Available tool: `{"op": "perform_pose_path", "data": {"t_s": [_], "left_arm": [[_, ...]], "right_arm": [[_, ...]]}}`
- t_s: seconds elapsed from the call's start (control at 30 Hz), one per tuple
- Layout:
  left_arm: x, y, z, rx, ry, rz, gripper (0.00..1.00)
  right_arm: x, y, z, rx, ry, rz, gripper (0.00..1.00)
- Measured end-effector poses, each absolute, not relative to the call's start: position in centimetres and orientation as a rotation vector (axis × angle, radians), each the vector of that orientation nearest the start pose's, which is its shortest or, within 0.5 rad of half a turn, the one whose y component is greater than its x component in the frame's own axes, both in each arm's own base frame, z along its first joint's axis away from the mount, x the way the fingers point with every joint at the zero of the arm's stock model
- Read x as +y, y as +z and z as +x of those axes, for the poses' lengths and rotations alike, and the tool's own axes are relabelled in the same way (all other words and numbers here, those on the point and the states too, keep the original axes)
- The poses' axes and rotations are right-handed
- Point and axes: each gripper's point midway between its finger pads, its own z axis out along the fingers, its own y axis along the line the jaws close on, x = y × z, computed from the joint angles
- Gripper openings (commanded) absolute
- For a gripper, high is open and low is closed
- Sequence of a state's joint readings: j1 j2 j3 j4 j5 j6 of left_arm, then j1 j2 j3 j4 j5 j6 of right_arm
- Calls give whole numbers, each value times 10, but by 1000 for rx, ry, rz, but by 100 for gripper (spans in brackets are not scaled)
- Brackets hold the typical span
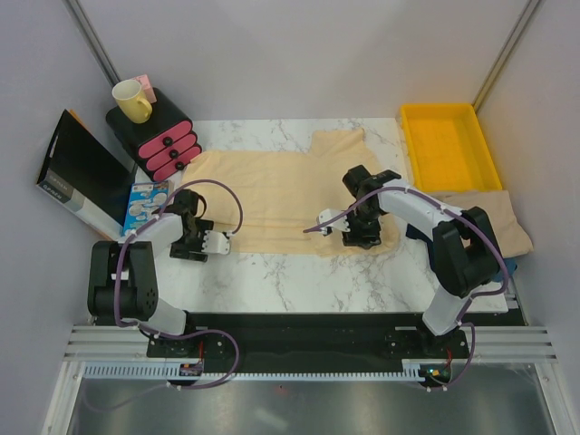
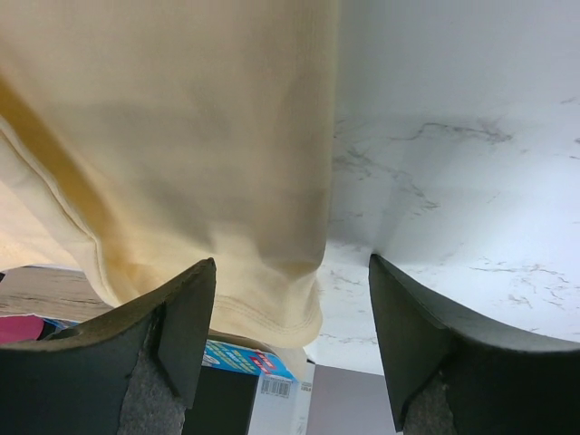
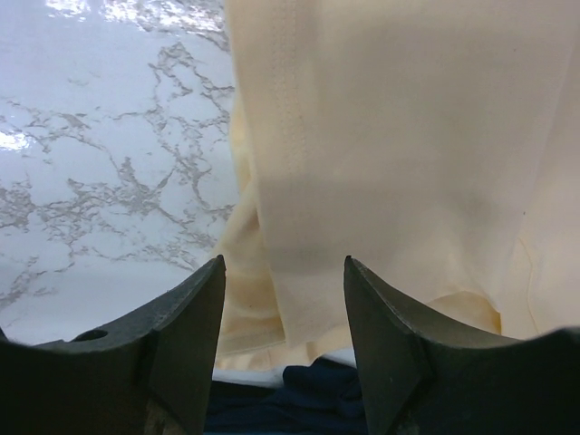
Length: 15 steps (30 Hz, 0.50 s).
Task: Fold and stack the t-shirts
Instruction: Fold the flattened tshirt in 1/3 of the way
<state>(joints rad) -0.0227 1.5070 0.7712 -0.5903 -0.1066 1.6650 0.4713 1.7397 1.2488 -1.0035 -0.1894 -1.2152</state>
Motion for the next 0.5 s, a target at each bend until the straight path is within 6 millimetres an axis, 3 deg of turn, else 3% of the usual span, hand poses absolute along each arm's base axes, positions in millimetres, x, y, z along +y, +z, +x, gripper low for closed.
{"op": "perform_pose_path", "data": {"t_s": [0.2, 0.5], "left_arm": [[51, 21, 286, -2160, -379, -2383, 75], [50, 21, 286, -2172, -374, -2379, 75]], "right_arm": [[140, 48, 293, 1985, 181, -2210, 57], [142, 44, 299, 1990, 157, -2185, 64]]}}
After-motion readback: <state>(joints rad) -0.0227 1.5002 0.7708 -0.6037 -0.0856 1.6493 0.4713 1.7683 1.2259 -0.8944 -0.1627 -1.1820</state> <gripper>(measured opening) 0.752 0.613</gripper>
